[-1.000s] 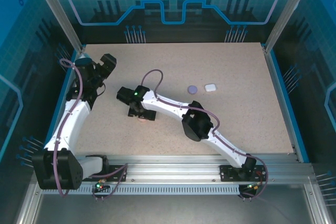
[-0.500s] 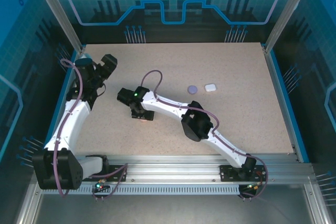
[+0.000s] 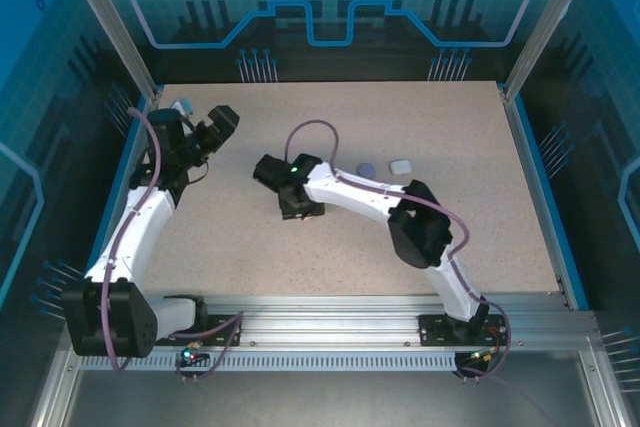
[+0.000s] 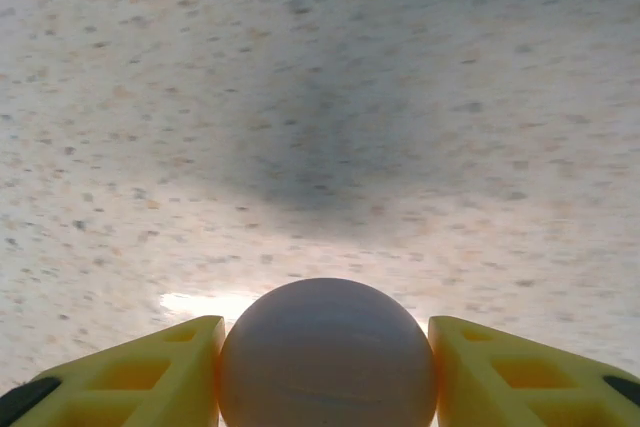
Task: Insert wireless bluetooth earbuds into charging case
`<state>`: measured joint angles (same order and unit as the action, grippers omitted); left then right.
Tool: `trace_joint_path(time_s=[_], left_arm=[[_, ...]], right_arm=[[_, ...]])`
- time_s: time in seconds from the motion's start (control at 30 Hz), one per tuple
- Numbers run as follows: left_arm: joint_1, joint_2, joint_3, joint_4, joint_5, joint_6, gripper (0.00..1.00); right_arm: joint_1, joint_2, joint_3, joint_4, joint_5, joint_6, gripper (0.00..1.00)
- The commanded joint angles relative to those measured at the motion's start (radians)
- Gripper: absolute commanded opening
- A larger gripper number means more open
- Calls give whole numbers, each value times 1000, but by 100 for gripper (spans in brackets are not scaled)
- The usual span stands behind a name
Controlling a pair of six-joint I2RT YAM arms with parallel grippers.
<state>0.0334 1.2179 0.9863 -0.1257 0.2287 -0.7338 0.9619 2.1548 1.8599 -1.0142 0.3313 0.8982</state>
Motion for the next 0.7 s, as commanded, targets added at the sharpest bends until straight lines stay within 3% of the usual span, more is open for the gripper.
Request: trace_joint_path(time_s=[0.0, 0.23, 0.43, 0.67], left_arm=[[-55, 7, 35, -1, 61, 43, 99], [-158, 44, 41, -6, 40, 47, 99], [-245, 97, 40, 15, 24, 53, 99], [-271, 141, 17, 45, 13, 45, 99]], right_arm=[[-59, -78, -129, 68, -27, -131, 53], [-148, -135, -325, 141, -96, -154, 53], [-167, -88, -329, 120, -96, -123, 55], [-173, -43, -305, 84, -121, -50, 66]])
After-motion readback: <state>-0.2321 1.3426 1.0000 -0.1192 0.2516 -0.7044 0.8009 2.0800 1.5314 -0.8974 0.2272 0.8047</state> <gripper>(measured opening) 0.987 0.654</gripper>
